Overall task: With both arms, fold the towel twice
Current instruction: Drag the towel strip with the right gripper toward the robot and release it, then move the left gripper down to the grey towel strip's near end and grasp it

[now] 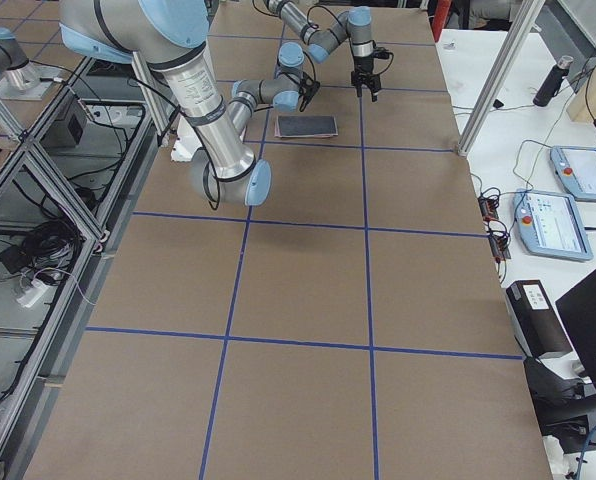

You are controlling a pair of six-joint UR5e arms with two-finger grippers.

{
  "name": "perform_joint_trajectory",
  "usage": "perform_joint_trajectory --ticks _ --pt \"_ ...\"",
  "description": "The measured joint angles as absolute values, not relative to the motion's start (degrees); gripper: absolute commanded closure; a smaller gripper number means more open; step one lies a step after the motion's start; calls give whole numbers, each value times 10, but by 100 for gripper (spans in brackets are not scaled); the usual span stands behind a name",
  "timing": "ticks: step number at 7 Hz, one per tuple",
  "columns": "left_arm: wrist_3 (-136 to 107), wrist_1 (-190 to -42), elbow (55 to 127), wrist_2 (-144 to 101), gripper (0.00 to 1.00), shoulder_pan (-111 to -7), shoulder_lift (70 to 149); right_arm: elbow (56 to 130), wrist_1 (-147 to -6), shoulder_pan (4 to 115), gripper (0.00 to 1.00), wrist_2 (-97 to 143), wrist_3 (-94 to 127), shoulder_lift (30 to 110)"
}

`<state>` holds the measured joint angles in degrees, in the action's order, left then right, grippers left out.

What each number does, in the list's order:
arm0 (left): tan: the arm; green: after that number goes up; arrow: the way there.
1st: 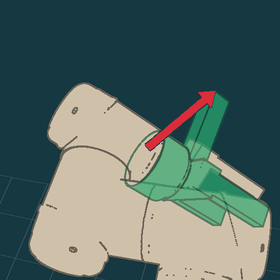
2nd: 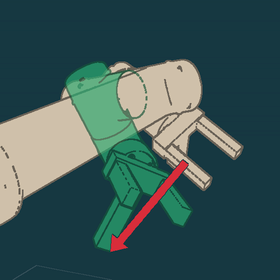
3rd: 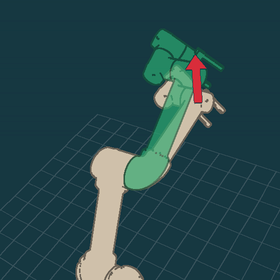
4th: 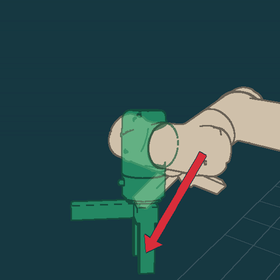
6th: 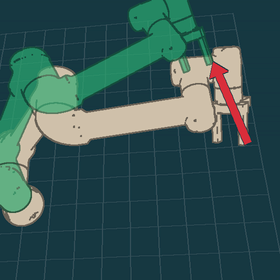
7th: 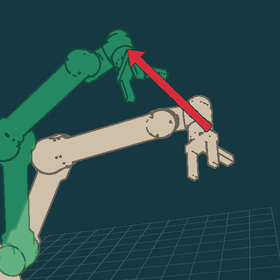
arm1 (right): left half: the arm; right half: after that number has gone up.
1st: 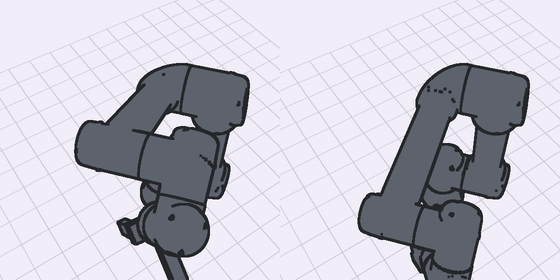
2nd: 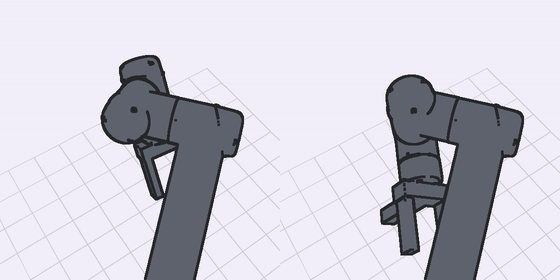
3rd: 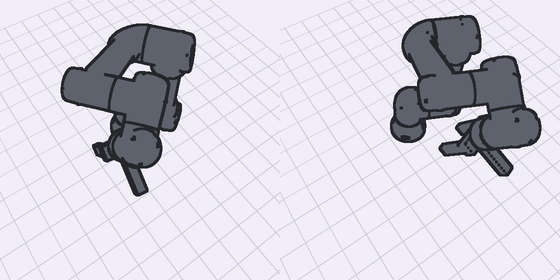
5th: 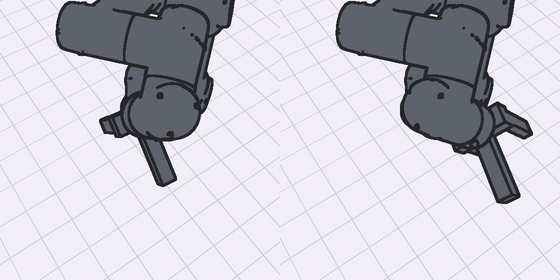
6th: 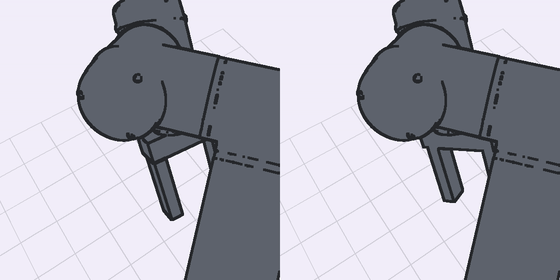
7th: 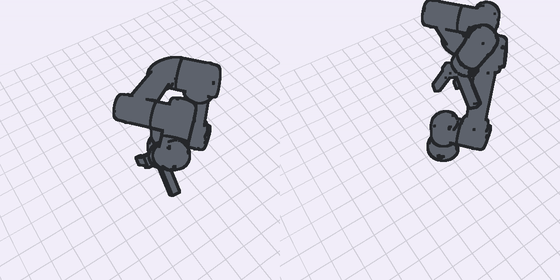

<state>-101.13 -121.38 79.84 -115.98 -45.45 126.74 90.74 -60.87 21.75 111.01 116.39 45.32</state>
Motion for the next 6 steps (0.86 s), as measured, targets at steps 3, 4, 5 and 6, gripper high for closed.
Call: perform_joint_trajectory --ticks 3,4,5,6 --pt "-996 -1212 861 -1201 0 -464 1210 924 -611 349 0 1195 1054 502" --pt "-1031 -1211 904 -1205 0 -461 1188 923 -611 387 0 1207 984 529" --pt "-1089 -1211 946 -1203 0 -445 1173 918 -612 427 0 1229 913 554" --pt "-1140 -1209 987 -1186 0 -412 1157 910 -611 466 0 1263 858 571"
